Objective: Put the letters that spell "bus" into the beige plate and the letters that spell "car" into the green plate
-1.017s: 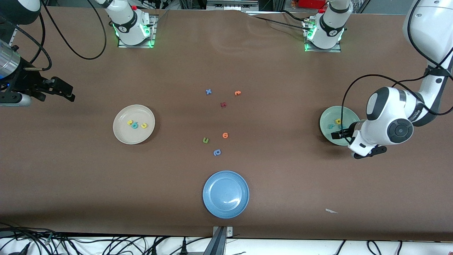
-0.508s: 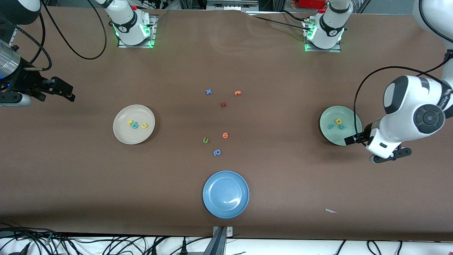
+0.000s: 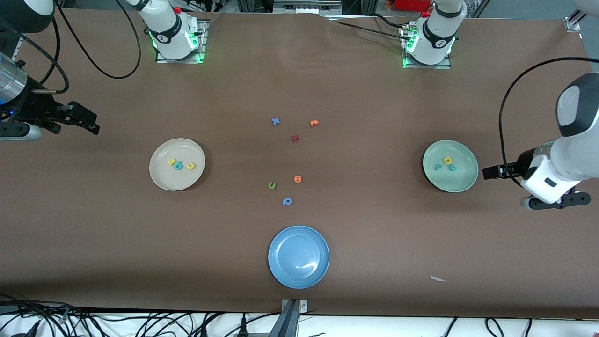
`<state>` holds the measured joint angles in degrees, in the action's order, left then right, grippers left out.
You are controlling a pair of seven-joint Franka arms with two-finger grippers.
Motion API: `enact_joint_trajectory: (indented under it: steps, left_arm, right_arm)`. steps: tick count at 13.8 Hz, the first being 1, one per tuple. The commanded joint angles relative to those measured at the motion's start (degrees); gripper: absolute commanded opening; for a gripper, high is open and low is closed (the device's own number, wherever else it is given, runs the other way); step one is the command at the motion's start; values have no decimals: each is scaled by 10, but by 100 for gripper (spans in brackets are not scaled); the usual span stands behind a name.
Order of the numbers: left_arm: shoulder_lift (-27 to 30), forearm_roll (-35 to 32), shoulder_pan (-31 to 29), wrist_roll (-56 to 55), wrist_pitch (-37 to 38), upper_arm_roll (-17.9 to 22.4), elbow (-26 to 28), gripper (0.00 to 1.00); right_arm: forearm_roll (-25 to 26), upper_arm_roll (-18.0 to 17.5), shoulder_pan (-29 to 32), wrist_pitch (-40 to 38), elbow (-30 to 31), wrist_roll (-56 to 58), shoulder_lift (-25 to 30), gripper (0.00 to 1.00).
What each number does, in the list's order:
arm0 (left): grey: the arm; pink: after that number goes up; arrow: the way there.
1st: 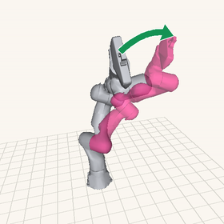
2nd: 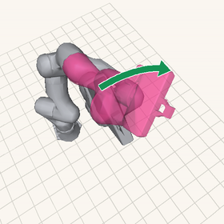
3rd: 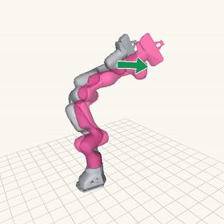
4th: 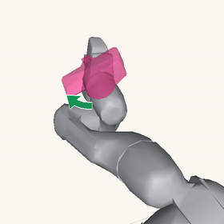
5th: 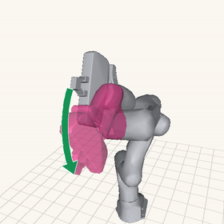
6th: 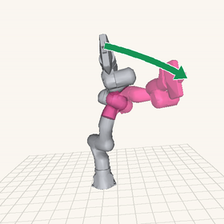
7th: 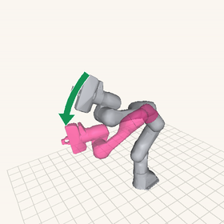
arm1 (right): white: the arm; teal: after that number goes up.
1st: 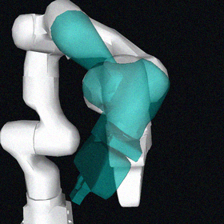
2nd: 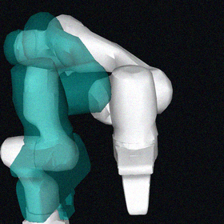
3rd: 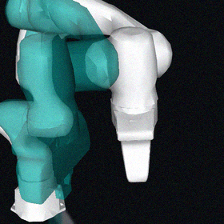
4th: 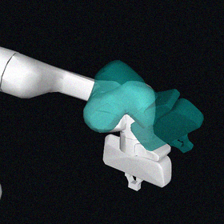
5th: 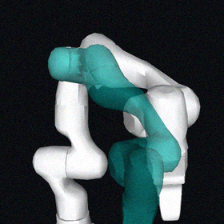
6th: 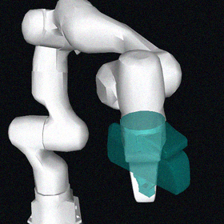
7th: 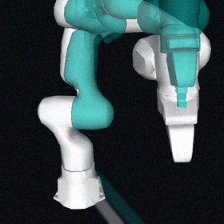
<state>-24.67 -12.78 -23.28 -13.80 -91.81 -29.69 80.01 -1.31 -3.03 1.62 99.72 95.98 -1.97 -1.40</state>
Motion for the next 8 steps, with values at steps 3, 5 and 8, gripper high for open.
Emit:
enact_joint_trajectory:
  steps: [3, 5, 8]
  left_arm:
    - [21, 22, -1, 21, 21, -5, -21, 100]
    - [21, 22, 23, 36, 32, 8, -60, 100]
    - [23, 42, 121, 75, 58, 125, -82, 100]
  right_arm:
    - [1, -2, 0, -5, -9, -1, -3, 100]
    - [2, -2, 0, -5, -9, -1, -3, 100]
    - [2, -2, 0, -5, -9, -1, -3, 100]
